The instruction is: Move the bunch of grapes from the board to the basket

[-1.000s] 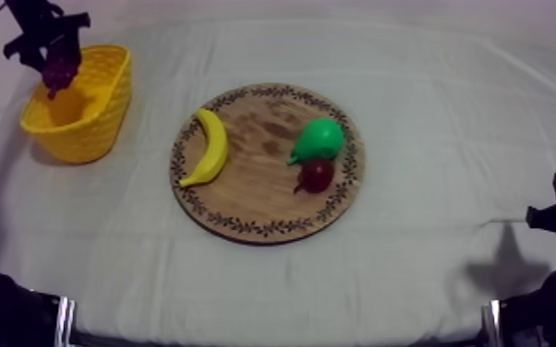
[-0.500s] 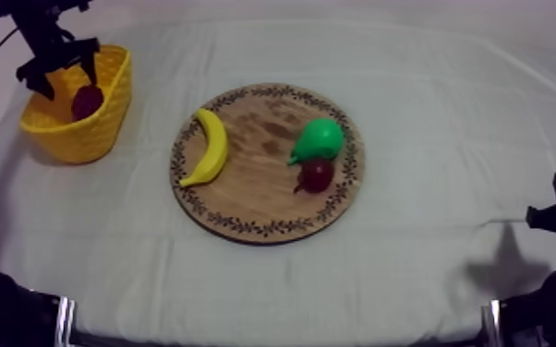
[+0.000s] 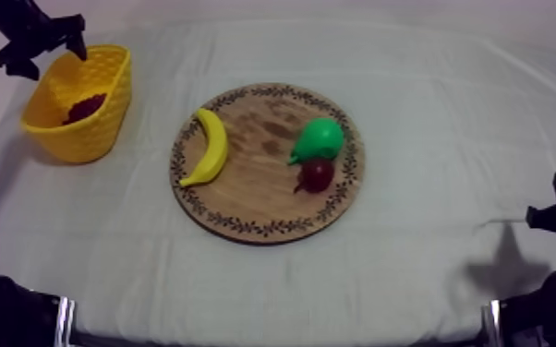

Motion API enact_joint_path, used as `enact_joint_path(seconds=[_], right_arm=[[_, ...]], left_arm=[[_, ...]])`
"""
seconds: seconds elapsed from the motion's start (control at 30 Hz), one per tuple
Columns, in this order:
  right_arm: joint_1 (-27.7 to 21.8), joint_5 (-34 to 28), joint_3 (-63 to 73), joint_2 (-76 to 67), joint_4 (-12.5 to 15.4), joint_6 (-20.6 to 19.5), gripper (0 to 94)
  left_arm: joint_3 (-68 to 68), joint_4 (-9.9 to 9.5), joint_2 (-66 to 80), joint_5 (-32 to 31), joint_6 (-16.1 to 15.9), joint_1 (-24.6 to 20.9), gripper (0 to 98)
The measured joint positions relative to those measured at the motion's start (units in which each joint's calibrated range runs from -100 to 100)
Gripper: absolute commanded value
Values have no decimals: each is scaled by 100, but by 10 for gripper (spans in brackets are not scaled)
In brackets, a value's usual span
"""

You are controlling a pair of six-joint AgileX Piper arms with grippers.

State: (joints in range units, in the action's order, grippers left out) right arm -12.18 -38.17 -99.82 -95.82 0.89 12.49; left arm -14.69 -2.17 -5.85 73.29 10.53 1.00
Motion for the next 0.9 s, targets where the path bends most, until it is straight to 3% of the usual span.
enact_joint_path(seconds=[0.37, 0.6, 0.9], right_arm=[[0, 0, 0, 0, 0, 0, 3], [0, 0, 0, 0, 0, 0, 3], [0, 0, 0, 0, 0, 0, 3]], left_arm=[[-2274, 147, 2517, -1224, -301, 41, 382], [-3901, 187, 4115, -2085, -527, 123, 70], [-5898, 217, 6045, -3238, -1005, 151, 3]])
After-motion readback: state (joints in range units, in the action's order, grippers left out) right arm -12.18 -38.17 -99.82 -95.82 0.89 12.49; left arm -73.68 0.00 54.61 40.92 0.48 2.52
